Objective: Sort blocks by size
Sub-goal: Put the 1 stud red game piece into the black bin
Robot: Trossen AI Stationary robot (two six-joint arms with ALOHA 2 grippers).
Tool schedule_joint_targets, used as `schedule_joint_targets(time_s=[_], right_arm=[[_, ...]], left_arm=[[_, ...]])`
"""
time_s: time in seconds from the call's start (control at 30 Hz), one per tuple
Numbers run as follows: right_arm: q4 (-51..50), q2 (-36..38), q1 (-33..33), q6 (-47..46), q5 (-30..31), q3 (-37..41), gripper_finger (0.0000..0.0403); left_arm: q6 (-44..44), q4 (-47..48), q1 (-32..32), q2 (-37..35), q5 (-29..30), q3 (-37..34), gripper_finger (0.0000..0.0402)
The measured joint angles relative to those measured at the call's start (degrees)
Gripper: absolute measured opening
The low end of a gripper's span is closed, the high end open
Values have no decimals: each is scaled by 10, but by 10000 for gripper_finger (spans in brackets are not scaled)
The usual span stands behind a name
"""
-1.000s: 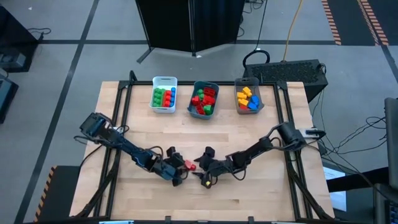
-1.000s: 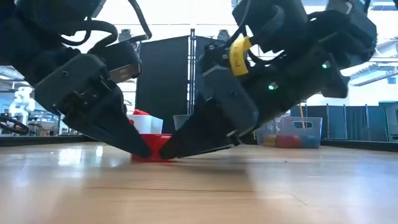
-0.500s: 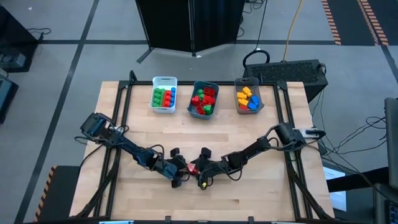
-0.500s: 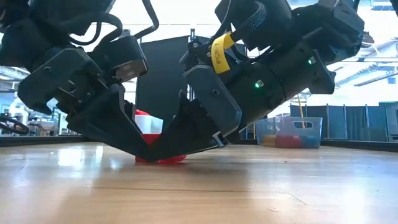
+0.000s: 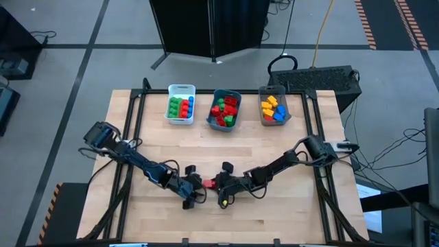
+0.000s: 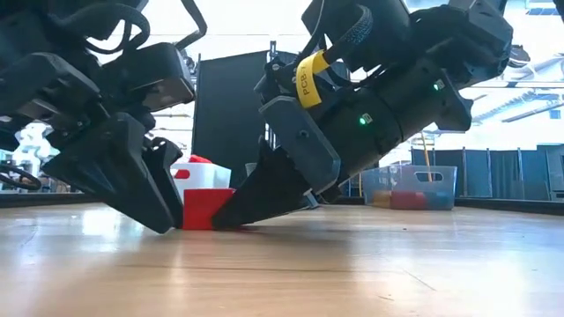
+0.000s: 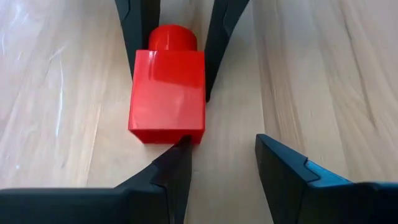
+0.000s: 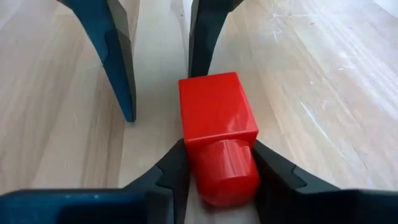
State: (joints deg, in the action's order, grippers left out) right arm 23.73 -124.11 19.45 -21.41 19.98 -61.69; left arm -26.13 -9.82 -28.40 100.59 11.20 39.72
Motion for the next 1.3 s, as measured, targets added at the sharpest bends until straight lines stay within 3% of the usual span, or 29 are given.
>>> schedule_joint_targets(time_s=[0.33,0.5,0.67,0.83,1.1,1.3], right_arm=[[-20,22,3,16,-6,2,115],[-107,72,4,46,-2,4,117],[-192,126,-1,75,52,4,116],[-284,173,-11,76,61,3,119],[-431,242,-16,70,125,3,119],[-509,307,-16,42,157,15,119]], left_arm=[[-5,48,-1,-21,14,-1,160],[-5,55,-1,-22,22,-1,160],[-2,57,-1,-22,36,-1,160],[5,59,-1,-22,50,-1,160],[10,57,0,-22,58,-1,160],[17,23,8,-19,128,-4,160]])
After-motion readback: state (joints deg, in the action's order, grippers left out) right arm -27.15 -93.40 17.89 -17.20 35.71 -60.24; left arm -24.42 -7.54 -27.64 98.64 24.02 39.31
